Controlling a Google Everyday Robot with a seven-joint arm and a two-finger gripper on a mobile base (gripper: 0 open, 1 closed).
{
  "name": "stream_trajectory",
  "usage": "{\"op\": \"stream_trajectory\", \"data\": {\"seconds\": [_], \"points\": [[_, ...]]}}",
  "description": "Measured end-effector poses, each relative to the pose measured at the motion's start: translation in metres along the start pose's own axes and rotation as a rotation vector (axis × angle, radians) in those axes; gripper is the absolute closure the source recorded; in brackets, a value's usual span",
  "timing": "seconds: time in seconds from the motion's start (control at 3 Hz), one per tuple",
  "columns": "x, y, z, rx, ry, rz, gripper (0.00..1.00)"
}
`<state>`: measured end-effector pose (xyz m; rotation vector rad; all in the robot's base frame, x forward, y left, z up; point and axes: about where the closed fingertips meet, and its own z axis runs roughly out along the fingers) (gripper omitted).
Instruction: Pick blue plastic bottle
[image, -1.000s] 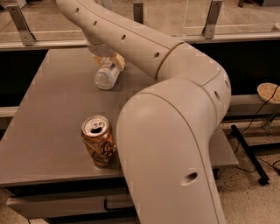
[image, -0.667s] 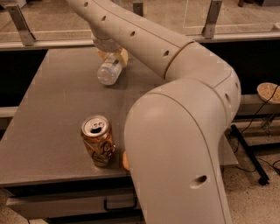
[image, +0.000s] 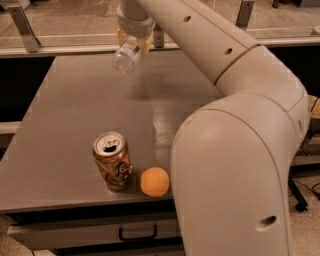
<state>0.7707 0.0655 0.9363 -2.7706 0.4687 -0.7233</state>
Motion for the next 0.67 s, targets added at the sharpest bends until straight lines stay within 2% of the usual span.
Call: {"op": "stream_trajectory", "data": {"seconds": [0.33,0.67], "points": [[0.0180,0.0074,-0.0198,0.102,0.001,0.097,1.00],[0.0180,0.0074,-0.0197,0.102,0.001,0.097,1.00]]}}
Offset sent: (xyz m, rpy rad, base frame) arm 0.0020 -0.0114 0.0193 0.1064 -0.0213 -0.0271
